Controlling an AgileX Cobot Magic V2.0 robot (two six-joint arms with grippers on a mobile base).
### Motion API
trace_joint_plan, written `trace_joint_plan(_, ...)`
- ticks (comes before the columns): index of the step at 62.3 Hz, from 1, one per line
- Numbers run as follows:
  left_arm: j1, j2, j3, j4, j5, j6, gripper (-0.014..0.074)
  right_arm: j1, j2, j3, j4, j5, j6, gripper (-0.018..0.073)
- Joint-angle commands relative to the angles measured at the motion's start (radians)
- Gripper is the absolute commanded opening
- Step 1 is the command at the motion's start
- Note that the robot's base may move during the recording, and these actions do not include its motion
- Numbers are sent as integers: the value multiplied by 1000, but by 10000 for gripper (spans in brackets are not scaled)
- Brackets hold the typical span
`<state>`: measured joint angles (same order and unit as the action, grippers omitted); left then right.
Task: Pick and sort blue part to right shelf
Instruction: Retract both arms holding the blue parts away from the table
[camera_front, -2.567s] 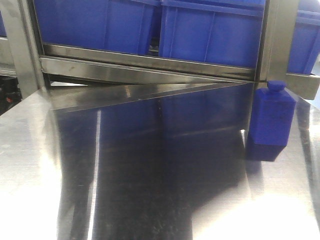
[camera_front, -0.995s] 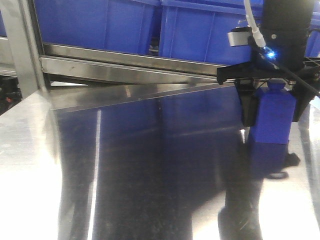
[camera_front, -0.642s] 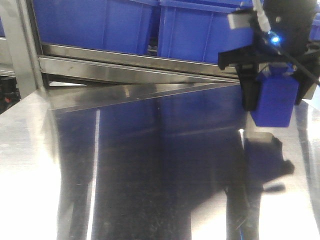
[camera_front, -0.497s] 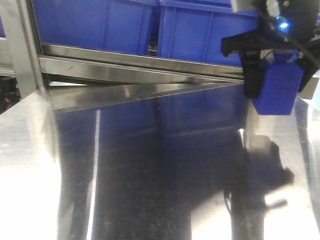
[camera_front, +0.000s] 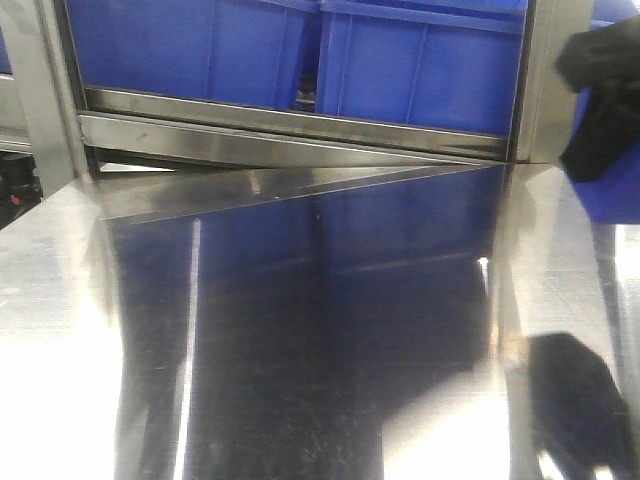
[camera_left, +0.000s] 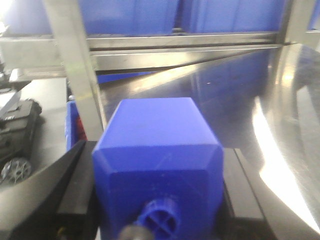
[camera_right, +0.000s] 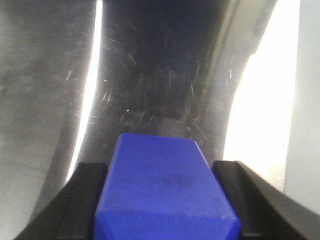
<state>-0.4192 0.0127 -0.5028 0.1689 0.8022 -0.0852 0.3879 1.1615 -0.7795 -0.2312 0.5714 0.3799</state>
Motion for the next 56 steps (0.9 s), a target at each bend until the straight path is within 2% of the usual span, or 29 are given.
trace_joint_plan(1,-5,16,-24,-6,-126,15,323,1,-141,52,-48,-135,-19,155)
trace_joint_plan(21,-5,16,-24,14,-127,15,323,1,-546,238,-108,-165,-20,155)
trace_joint_plan(43,-5,16,-24,12,-125,15,323,1,-913,253,-149,-137,-22,155)
trace_joint_plan(56,-5,16,-24,12,-125,15,323,1,-1000,253,-153,-170,-22,155)
